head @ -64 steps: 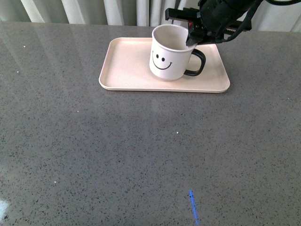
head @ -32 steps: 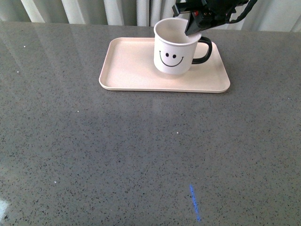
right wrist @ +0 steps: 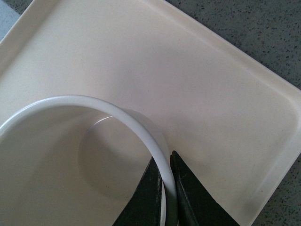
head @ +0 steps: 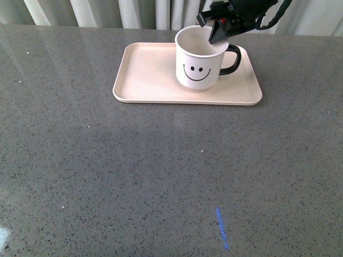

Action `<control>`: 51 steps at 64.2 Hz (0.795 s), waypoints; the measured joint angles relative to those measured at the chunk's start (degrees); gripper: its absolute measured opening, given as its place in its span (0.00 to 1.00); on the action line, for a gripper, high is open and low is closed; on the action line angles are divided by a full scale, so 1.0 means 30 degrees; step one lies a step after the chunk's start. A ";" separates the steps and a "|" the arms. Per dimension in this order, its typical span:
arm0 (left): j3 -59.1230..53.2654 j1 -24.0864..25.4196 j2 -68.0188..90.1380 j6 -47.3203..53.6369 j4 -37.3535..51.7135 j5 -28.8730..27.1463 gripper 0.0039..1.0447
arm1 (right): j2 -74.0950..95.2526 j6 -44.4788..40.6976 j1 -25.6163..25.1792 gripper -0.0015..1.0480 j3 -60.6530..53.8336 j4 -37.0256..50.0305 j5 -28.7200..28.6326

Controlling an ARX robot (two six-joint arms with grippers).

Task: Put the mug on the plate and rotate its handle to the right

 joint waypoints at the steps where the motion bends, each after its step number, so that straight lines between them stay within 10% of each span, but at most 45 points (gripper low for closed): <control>1: 0.0000 0.0000 0.0000 0.0000 0.0000 0.0000 0.91 | 0.0000 0.0000 0.0000 0.02 0.0000 0.0000 0.0000; 51: 0.0000 0.0000 0.0000 0.0000 0.0000 0.0000 0.91 | 0.0036 -0.0510 0.0087 0.02 -0.0809 0.0619 0.0175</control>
